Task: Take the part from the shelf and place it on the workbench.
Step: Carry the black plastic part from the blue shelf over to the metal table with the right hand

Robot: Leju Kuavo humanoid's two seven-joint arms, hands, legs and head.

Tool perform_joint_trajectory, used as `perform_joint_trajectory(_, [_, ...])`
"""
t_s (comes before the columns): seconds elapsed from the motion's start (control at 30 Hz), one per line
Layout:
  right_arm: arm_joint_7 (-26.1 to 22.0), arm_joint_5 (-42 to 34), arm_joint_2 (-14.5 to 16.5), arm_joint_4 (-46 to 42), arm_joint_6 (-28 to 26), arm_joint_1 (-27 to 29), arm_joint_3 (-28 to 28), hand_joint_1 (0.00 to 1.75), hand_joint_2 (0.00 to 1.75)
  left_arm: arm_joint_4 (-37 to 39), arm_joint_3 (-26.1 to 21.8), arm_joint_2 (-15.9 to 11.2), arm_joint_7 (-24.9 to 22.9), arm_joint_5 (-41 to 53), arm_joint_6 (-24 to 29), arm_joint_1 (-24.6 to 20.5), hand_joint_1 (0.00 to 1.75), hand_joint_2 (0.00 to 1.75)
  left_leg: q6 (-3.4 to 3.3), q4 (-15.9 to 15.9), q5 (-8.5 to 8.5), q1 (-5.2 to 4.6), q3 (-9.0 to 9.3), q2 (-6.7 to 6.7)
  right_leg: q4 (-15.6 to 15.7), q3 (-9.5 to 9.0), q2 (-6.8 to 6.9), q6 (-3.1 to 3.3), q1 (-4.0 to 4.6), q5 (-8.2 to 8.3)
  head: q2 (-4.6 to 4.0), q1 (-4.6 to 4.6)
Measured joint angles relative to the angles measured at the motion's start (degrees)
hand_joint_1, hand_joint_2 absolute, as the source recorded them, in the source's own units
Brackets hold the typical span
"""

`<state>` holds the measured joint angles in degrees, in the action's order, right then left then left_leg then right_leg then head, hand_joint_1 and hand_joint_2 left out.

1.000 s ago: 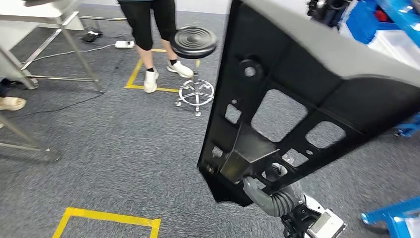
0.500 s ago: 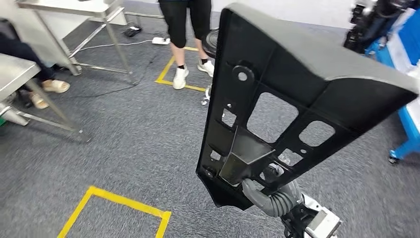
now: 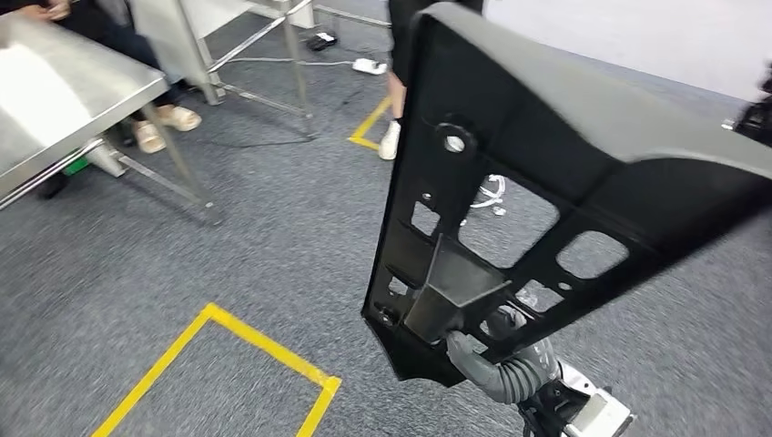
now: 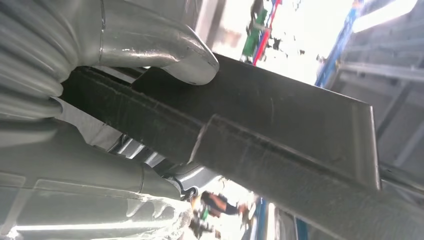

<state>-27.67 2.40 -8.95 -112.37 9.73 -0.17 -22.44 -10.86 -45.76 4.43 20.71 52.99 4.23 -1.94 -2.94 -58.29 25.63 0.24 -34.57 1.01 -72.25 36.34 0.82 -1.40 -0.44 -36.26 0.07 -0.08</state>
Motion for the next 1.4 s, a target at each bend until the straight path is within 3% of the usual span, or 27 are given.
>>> perform_joint_trajectory(0.03, [0.1,0.1,0.0,0.0,0.1,0.1,0.0,1.75,1.75,0.0,0.0,0.0,0.0,0.0,0.0,0.0,0.00,1.75,-0.01,0.0,-0.03,0.00,-0.05,0.95,-2.3,1.33,-0.32,-0.20,-0.06,-0.46,0.00,0.03])
perform_joint_trajectory(0.07, [0.1,0.2,0.0,0.0,0.2,0.2,0.0,1.75,1.75,0.0,0.0,0.0,0.0,-0.1,0.0,0.0,0.00,1.75,0.02,0.0,-0.07,0.02,-0.03,1.88,-2.4,1.61,-0.49,-0.62,-0.16,0.03,0.00,0.04])
perform_joint_trajectory(0.13, [0.1,0.4,0.0,0.0,0.5,0.2,0.1,1.75,1.75,0.0,0.0,0.1,0.0,-0.2,-0.1,0.1,0.00,1.75,0.27,-0.1,-0.12,0.16,0.08,3.71,3.8,-0.95,-1.50,-1.83,-0.55,3.32,0.00,0.05])
perform_joint_trajectory(0.17, [0.1,0.5,0.0,0.0,0.7,0.2,0.1,1.75,1.75,0.0,-0.1,0.1,0.0,-0.3,-0.1,0.1,0.00,1.75,0.53,-0.2,-0.13,0.14,0.04,4.57,7.9,-2.70,-2.90,-2.28,-0.84,5.03,0.00,0.11])
perform_joint_trajectory(0.2, [0.1,0.5,0.1,0.0,0.8,0.2,0.1,1.75,1.75,0.0,-0.1,0.1,0.0,-0.4,-0.1,0.1,0.00,1.75,0.86,-0.4,-0.14,0.10,-0.09,5.33,11.1,-4.00,-3.94,-2.33,-1.06,6.30,0.00,0.14])
perform_joint_trajectory(0.27, [0.2,0.6,0.1,0.0,0.9,0.1,0.1,1.75,1.75,0.0,-0.1,0.1,0.0,-0.6,-0.1,0.1,0.00,1.75,1.63,-0.4,-0.32,0.02,-0.58,6.51,13.3,-4.91,-4.84,-1.56,-1.05,7.13,0.00,0.18])
perform_joint_trajectory(0.33, [0.2,0.6,0.3,0.0,1.0,0.0,0.2,1.75,1.75,0.0,-0.1,0.0,0.0,-0.7,0.0,0.4,0.00,1.75,2.27,-0.4,-0.50,0.21,-0.99,7.04,13.4,-5.01,-3.51,-0.58,-1.01,7.46,0.00,0.13])
perform_joint_trajectory(0.4, [0.2,0.6,0.5,0.0,1.0,-0.1,0.2,1.75,1.75,0.0,-0.1,0.0,0.0,-0.8,0.0,0.5,0.00,1.75,2.76,-2.6,0.94,0.16,-2.12,4.28,13.6,-5.09,-2.14,0.33,-1.18,7.66,0.00,-0.24])
perform_joint_trajectory(0.47, [0.2,0.6,0.6,0.0,1.0,-0.1,0.2,1.75,1.75,0.0,-0.1,0.0,0.0,-0.8,0.0,0.4,0.00,1.75,3.16,-9.0,4.42,0.15,-5.17,0.55,13.6,-5.16,-0.56,1.08,-0.95,7.54,0.00,-0.68])
perform_joint_trajectory(0.53, [0.2,0.7,0.6,-0.1,1.0,-0.1,0.2,1.75,1.75,0.0,-0.1,0.0,0.0,-0.8,0.0,0.4,0.00,1.75,3.41,-15.4,6.87,0.36,-8.28,-0.53,13.6,-5.19,1.19,1.39,-0.63,7.37,0.00,-0.76])
perform_joint_trajectory(0.57, [0.2,0.7,0.7,-0.1,1.0,-0.1,0.2,1.75,1.75,0.0,-0.1,0.1,0.0,-0.8,0.0,0.4,0.00,1.75,3.47,-16.3,6.71,0.42,-8.63,-0.73,13.6,-5.23,2.06,1.46,-0.55,7.30,0.00,-0.78])
perform_joint_trajectory(0.6, [0.2,0.7,0.7,-0.1,1.1,-0.1,0.2,1.75,1.75,0.0,-0.1,0.1,0.0,-0.8,0.0,0.4,0.00,1.75,3.45,-14.7,5.56,0.45,-7.76,-1.01,13.6,-5.31,2.84,1.50,-0.51,7.23,0.00,-0.78])
perform_joint_trajectory(0.63, [0.2,0.7,0.7,-0.1,1.1,-0.1,0.2,1.75,1.75,0.0,-0.1,0.1,0.0,-0.8,0.0,0.4,0.00,1.75,3.34,-11.3,3.80,0.44,-5.82,-1.68,13.6,-5.45,3.55,1.49,-0.49,7.14,0.00,-0.79])
perform_joint_trajectory(0.7, [0.2,0.7,0.8,-0.1,1.1,-0.2,0.2,1.75,1.75,0.0,-0.1,0.1,0.0,-0.8,0.0,0.4,0.00,1.75,2.87,-3.9,1.33,0.17,-1.66,-4.35,13.6,-5.76,4.77,1.21,-0.13,6.82,0.00,-0.74])
perform_joint_trajectory(0.77, [0.2,0.8,0.8,-0.3,1.1,-0.2,0.2,1.75,1.75,0.0,-0.1,0.1,0.0,-0.8,0.0,0.3,0.00,1.75,2.32,-0.9,0.99,-0.24,-0.16,-5.56,13.6,-6.04,5.79,0.69,0.29,6.51,0.00,-0.63])
perform_joint_trajectory(0.83, [0.3,0.9,0.8,-0.4,1.4,-0.2,0.2,1.75,1.75,0.0,-0.1,0.1,0.1,-0.8,0.1,0.3,0.00,1.75,1.72,-0.7,0.80,-0.27,-0.17,-4.07,13.8,-6.27,6.69,0.13,0.42,6.25,0.00,-0.59])
perform_joint_trajectory(0.9, [0.3,1.0,0.9,-0.6,1.7,-0.1,0.3,1.75,1.75,0.0,-0.1,0.1,0.1,-0.7,0.1,0.3,0.00,1.75,1.02,-0.1,0.36,0.03,0.16,-2.69,12.2,-5.78,4.57,-0.27,0.29,5.19,0.00,-0.47])
perform_joint_trajectory(0.97, [0.4,1.2,0.9,-0.8,1.9,0.2,0.5,1.75,1.75,0.0,-0.1,0.2,0.1,-0.7,0.1,0.3,0.00,1.75,0.53,0.2,0.03,0.28,0.26,-1.30,6.1,-2.98,0.91,-0.15,0.03,2.48,0.00,-0.17])
perform_joint_trajectory(1.03, [0.5,1.5,0.8,-0.9,2.0,0.5,0.7,1.75,1.75,0.0,-0.1,0.2,0.1,-0.7,0.1,0.2,0.00,1.75,0.39,0.2,-0.05,0.36,0.12,0.46,-1.2,0.84,-0.39,-0.20,-0.13,0.04,0.00,-0.01])
perform_joint_trajectory(1.07, [0.5,1.6,0.8,-0.9,2.0,0.7,0.7,1.75,1.75,0.0,-0.1,0.2,0.1,-0.6,0.1,0.2,0.00,1.75,0.41,0.2,-0.07,0.40,0.10,1.40,-2.7,1.78,-0.52,-0.56,-0.25,-0.04,0.00,-0.01])
perform_joint_trajectory(1.1, [0.5,1.6,0.8,-0.9,2.0,0.9,0.7,1.75,1.75,0.0,-0.1,0.2,0.1,-0.6,0.1,0.2,0.00,1.75,0.47,0.1,-0.07,0.48,0.15,2.32,-1.8,1.56,-0.63,-1.14,-0.43,0.89,0.00,-0.01])
perform_joint_trajectory(1.17, [0.5,1.7,0.8,-1.0,2.0,1.0,0.8,1.75,1.75,0.0,-0.1,0.2,0.1,-0.4,0.1,0.3,0.00,1.75,0.87,0.0,-0.05,0.73,0.23,4.09,5.7,-1.59,-1.98,-2.56,-1.09,4.44,0.00,0.05])
perform_joint_trajectory(1.2, [0.5,1.7,0.8,-1.0,2.0,1.0,0.8,1.75,1.75,0.0,-0.1,0.2,0.1,-0.3,0.1,0.2,0.00,1.75,1.26,-0.2,0.04,0.73,0.13,4.94,9.4,-3.15,-2.99,-2.83,-1.34,5.89,0.00,0.12])
perform_joint_trajectory(1.27, [0.5,1.7,0.8,-1.1,2.1,1.1,0.9,1.75,1.75,0.0,-0.1,0.1,0.1,-0.3,0.1,0.3,0.00,1.75,2.07,-0.4,0.05,0.69,-0.26,6.17,13.0,-4.66,-4.19,-2.30,-1.48,7.09,0.00,0.18])
perform_joint_trajectory(1.33, [0.5,1.7,0.9,-1.1,2.1,1.2,0.9,1.75,1.75,-0.1,-0.1,0.0,0.1,-0.2,0.1,0.5,0.00,1.75,2.74,-0.3,-0.20,0.83,-0.57,7.05,13.0,-4.82,-3.23,-1.15,-1.34,7.28,0.00,0.14])
perform_joint_trajectory(1.4, [0.6,1.7,1.0,-1.1,2.1,1.1,0.9,1.75,1.75,-0.1,-0.1,0.0,0.1,-0.2,0.1,0.8,0.00,1.75,3.16,-1.4,0.57,0.78,-1.22,5.13,13.2,-4.97,-2.13,-0.38,-1.48,7.49,0.00,-0.03])
